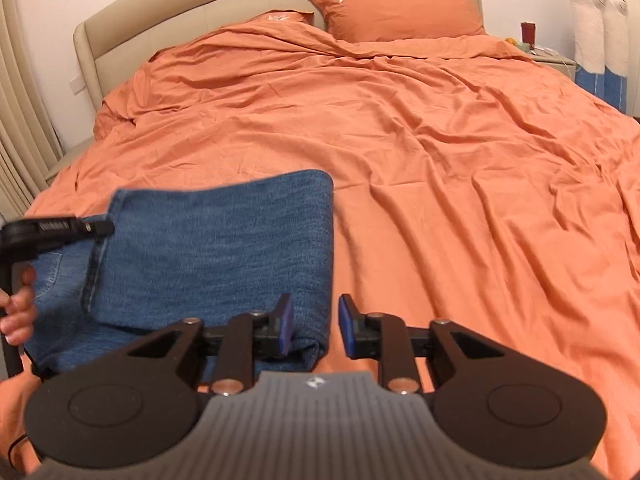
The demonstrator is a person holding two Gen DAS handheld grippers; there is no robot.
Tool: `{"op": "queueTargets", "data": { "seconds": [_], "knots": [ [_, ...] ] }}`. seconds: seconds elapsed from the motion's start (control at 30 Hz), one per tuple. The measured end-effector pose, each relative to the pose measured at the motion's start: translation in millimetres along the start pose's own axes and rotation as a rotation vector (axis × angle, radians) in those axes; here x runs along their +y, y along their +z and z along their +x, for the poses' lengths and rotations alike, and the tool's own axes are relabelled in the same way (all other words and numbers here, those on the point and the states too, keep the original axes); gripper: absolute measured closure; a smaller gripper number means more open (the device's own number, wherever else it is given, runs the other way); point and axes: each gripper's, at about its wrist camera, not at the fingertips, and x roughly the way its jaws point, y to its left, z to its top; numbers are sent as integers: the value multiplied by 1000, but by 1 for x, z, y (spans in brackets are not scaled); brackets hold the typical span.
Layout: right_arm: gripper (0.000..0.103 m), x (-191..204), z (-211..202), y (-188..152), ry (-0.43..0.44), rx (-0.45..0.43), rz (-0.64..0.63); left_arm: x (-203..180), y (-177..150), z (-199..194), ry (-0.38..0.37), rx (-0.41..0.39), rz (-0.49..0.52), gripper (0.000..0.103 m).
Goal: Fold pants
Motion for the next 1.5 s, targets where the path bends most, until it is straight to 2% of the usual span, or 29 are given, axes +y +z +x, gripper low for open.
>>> {"op": "queueTargets", "data": {
  "seconds": [0.1,0.17,0.23,0.3,0.37,0.4,0.43,0.47,0.63,0.77,0.8,0.83,0.87,0.93,1.03,1.1,1.2,1.27,1.33,1.4,1.5],
  "knots": [
    [98,6,19,11,21,19,-42,11,-2,14,9,30,-25,95],
    [98,9,19,14,22,18,-46,11,-6,19,22,44,-16,95],
    [95,11,10,7,-8,8,-52,8,-8,23,40,67,14,94],
    [88,15,2,-5,-54,28,-71,3,-7,22,71,79,50,83],
    [86,22,-4,-20,-76,51,-95,0,-4,13,102,69,77,79],
    [84,26,-5,-26,-75,61,-107,-1,-3,6,113,53,97,79],
    [77,31,-4,-32,-77,65,-122,-3,-2,-1,104,40,114,79],
    [74,36,-1,-36,-88,68,-141,-2,-2,-10,86,34,123,79],
    [74,47,31,-44,-194,92,-186,-5,-11,-30,9,63,145,79],
    [70,50,43,-39,-240,55,-166,-15,-23,-8,44,142,202,83],
    [61,52,48,-39,-257,45,-169,-16,-26,0,66,169,213,84],
    [56,55,53,-41,-275,45,-179,-16,-29,8,77,189,223,84],
    [58,56,58,-42,-290,41,-187,-17,-31,13,87,196,236,83],
    [87,55,52,-43,-293,-1,-174,-18,-33,14,100,205,258,83],
    [93,56,30,-46,-281,-54,-218,-16,-34,15,97,212,253,83],
    [95,51,25,-49,-264,-16,-232,-12,-34,17,91,221,242,83],
    [101,34,22,-59,-249,49,-187,-11,-32,19,88,227,237,83],
    [103,28,21,-66,-326,89,-186,-11,-32,19,93,227,239,83],
    [103,18,13,-69,-313,98,-137,-12,-33,18,93,227,241,83],
    [103,15,4,-65,-274,75,-118,-13,-32,18,96,228,246,83],
    [103,30,0,-58,-298,9,-246,-14,-32,17,100,227,249,83]
  ]
}}
